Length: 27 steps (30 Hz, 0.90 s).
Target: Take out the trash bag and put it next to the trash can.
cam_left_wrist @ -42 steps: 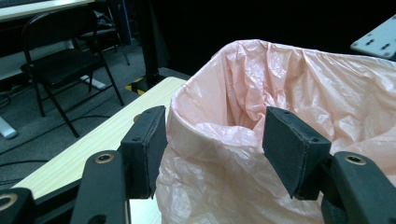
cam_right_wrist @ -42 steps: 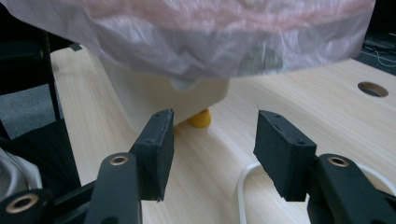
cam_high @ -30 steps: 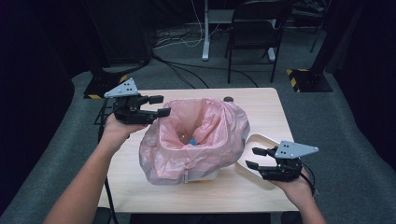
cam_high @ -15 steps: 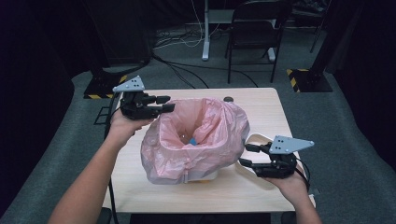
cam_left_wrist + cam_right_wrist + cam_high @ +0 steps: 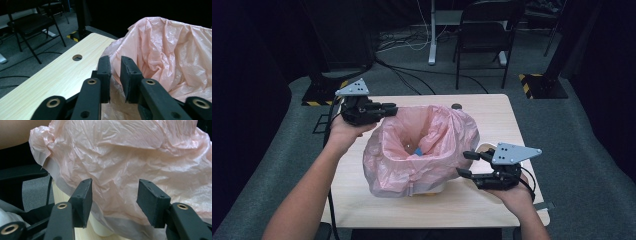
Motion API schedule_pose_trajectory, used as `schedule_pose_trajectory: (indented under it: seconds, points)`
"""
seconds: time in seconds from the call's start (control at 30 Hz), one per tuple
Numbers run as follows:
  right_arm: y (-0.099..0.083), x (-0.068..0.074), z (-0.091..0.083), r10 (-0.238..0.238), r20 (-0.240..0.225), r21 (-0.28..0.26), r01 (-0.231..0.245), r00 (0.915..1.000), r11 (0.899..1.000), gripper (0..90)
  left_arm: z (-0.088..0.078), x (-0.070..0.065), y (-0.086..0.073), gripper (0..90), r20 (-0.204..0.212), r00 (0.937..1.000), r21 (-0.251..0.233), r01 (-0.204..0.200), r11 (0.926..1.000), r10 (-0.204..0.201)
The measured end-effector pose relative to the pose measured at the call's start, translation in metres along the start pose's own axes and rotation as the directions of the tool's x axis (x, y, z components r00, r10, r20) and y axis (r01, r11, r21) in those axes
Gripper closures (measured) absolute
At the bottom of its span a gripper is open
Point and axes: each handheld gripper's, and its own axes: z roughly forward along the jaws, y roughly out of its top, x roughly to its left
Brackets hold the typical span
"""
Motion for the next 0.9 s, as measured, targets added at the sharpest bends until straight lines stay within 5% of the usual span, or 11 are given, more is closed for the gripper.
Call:
schedule_pose_trajectory:
  seconds: [0.5, 0.9]
  points:
    - [0.005, 0.008, 0.010, -0.027, 0.001, -0.037, 0.027, 0.9996, 0.999, 57.4, 0.002, -0.001, 0.008, 85.8, -0.021, 0.9994, 0.032, -0.025, 0.9992, 0.026]
    - [0.011, 0.010, 0.005, -0.072, -0.040, -0.056, 0.070, 0.9966, 0.996, 87.0, 0.001, -0.001, 0.012, 88.3, -0.027, 0.9990, 0.041, -0.034, 0.9986, 0.035]
